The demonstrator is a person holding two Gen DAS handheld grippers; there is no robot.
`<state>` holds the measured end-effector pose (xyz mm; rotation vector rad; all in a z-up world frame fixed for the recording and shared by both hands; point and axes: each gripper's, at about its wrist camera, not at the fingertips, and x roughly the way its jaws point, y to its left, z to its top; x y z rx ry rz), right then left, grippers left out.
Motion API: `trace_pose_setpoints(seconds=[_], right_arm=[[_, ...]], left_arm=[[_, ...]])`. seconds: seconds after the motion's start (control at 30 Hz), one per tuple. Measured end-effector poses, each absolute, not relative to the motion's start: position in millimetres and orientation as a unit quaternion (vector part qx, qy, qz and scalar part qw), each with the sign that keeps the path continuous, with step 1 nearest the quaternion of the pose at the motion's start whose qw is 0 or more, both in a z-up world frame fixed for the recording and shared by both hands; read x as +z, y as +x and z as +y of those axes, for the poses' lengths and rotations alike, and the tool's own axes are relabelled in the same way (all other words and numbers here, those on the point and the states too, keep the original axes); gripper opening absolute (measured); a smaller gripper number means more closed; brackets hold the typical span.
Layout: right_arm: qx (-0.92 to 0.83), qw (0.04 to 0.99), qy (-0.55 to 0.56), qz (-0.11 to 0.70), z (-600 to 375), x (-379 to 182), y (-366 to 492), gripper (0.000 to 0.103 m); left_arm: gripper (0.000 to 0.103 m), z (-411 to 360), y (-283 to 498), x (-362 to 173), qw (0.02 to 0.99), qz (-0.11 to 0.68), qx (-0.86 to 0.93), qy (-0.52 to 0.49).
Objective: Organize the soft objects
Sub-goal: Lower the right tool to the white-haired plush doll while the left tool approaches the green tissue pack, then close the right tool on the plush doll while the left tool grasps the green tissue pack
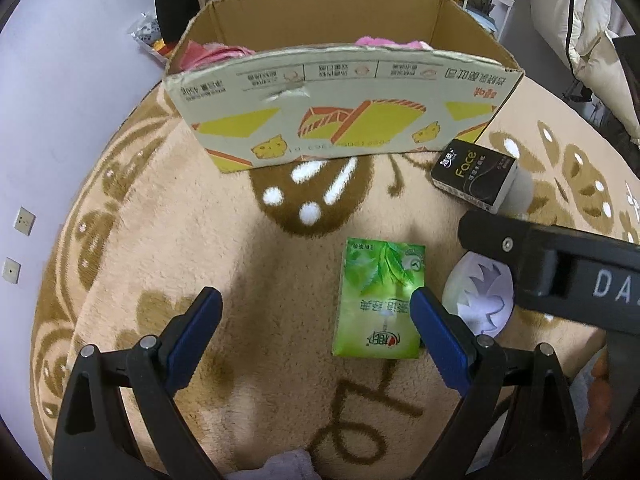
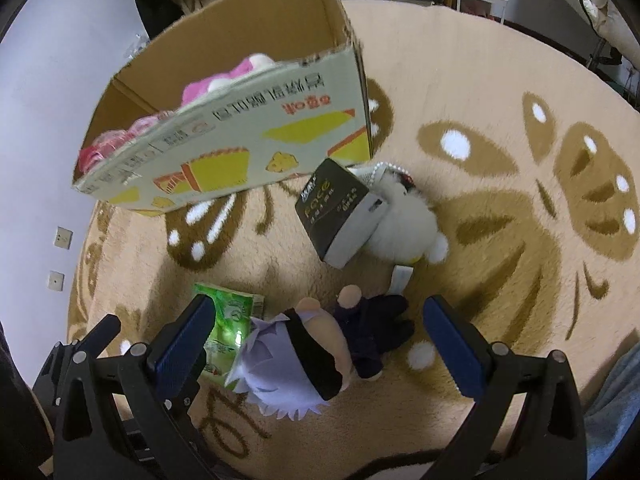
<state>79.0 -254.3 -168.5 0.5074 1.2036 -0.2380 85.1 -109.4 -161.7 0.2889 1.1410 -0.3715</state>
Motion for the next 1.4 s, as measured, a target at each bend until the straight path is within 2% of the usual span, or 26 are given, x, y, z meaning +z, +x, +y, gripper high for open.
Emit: trace_pose_setpoints(seconds=[0.57, 1.4], right_arm=[[-0.112, 0.748, 0.262, 0.600, -261, -196, 81, 0.103], [-0.106, 0.733, 0.271, 0.615, -256, -209, 86, 0.103]], left_arm=[[0.094, -116, 90, -184, 0.792, 0.568, -0.176, 0.135], [0.094, -119, 98, -194, 0.781, 0.583, -0.194, 0.114]])
